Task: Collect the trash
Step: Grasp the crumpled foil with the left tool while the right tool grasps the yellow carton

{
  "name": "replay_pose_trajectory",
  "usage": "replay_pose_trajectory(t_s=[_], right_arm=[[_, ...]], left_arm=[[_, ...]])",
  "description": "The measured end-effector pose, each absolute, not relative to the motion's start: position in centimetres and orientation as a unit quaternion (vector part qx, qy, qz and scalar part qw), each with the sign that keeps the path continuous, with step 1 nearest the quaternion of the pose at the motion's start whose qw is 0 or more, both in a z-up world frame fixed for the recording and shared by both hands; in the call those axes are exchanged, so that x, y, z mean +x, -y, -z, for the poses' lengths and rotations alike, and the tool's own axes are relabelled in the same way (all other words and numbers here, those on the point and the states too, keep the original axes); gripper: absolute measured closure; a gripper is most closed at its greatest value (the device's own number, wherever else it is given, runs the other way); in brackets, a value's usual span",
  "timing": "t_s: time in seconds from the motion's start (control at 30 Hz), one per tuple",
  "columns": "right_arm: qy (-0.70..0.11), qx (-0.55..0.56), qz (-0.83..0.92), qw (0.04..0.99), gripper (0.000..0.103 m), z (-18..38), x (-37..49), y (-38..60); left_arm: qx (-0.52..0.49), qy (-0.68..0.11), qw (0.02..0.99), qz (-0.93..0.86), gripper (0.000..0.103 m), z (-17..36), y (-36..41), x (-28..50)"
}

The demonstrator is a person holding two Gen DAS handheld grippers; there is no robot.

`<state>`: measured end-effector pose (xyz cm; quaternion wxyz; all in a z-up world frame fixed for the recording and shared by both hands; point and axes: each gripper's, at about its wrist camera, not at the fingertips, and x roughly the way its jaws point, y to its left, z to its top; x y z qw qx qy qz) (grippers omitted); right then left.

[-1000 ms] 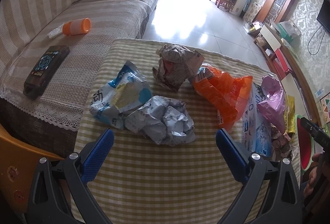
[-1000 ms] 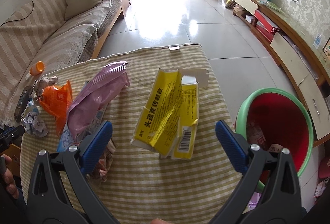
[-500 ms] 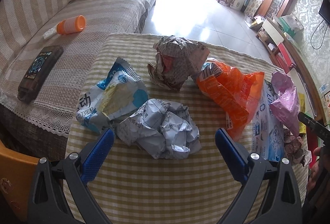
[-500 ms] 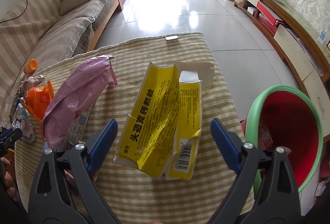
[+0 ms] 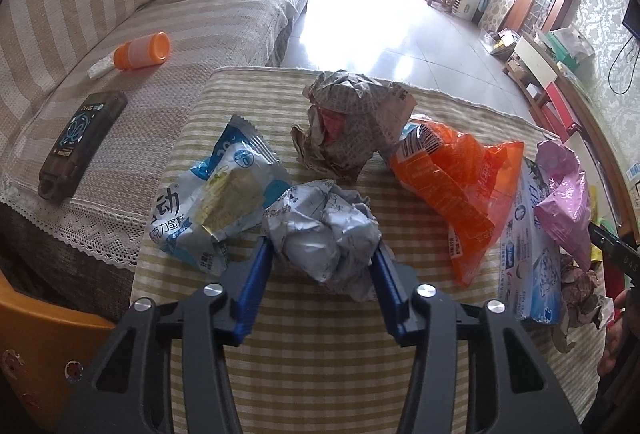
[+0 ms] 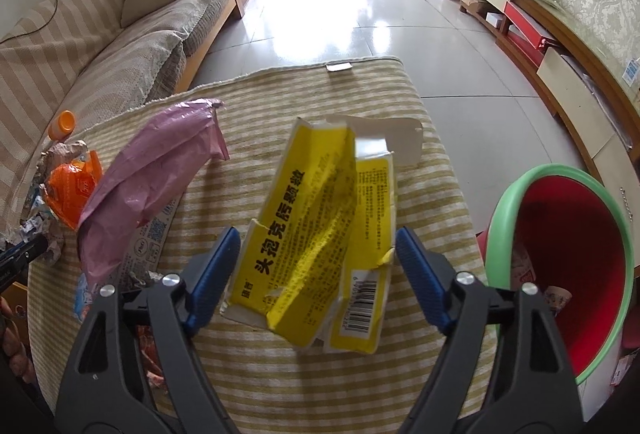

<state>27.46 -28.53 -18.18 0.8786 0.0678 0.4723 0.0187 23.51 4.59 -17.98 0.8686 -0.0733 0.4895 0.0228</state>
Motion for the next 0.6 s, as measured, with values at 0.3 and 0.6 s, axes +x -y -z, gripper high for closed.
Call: replay_pose_trajectory(t_s=[0.3,0.6], right_arm=[[-0.472,0.073,-0.026,0.878,0.062,16.6,26.6,28.7],[-0.499,0.064,-0.034,0.864,0.052,18.6,27.0,28.5]], left_arm=[[-0.077,-0.471,0.879,-0.012,0.059,16.1,-4.2,22.0],[-0.073,-0.468,0.881,-0.004,0.059,15.4,-3.9,21.0]])
